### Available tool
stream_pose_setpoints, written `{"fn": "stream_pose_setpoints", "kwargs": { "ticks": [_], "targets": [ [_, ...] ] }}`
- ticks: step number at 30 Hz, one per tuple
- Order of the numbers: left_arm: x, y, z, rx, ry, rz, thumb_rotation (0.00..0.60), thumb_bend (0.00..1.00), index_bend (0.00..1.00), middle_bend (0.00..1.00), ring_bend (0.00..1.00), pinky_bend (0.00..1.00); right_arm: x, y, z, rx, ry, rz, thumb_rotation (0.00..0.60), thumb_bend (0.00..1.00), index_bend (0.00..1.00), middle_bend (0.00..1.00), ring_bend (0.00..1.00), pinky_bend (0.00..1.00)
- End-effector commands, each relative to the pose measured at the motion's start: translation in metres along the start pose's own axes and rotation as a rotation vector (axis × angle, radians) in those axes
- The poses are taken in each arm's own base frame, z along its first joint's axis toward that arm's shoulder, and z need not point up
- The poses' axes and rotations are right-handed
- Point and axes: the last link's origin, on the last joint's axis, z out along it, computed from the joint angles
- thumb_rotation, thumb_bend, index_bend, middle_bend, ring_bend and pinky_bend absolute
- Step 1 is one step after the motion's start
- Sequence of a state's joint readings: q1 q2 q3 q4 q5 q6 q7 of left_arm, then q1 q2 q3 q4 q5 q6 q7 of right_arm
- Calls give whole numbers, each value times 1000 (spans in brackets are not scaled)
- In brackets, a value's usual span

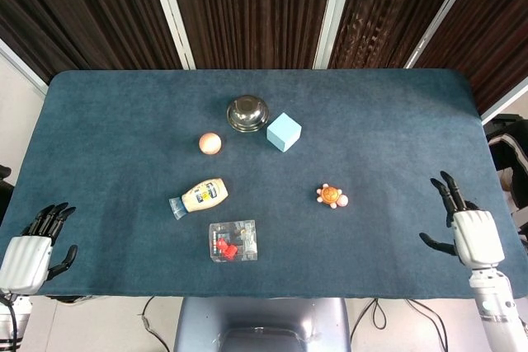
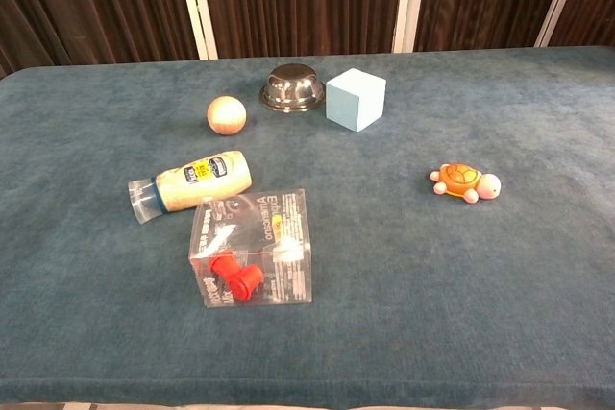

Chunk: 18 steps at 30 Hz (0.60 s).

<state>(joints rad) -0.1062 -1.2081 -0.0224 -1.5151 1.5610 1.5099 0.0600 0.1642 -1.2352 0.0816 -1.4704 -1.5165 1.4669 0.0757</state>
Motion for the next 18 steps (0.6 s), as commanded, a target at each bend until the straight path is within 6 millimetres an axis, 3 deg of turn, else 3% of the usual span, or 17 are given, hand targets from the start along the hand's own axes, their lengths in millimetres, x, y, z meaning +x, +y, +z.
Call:
{"fn": "stream_pose_setpoints", "kwargs": {
  "ticks": [1, 10, 18],
  "targets": [
    [1, -1, 0, 8, 5, -6, 600, 384, 152, 119, 111, 374, -20, -15, 40, 44, -22, -6, 600, 54, 281, 182, 846, 755],
    [1, -2, -1, 12, 4, -12, 600, 384, 154, 119, 118, 374, -64, -48, 92, 121, -154, -34, 600, 53, 365, 237, 895, 818],
    [1, -3, 0, 17, 3, -18, 600, 383, 161, 119, 119, 374, -88, -62, 117, 105, -219, 2, 600, 55, 452, 308, 945, 887]
  ]
}}
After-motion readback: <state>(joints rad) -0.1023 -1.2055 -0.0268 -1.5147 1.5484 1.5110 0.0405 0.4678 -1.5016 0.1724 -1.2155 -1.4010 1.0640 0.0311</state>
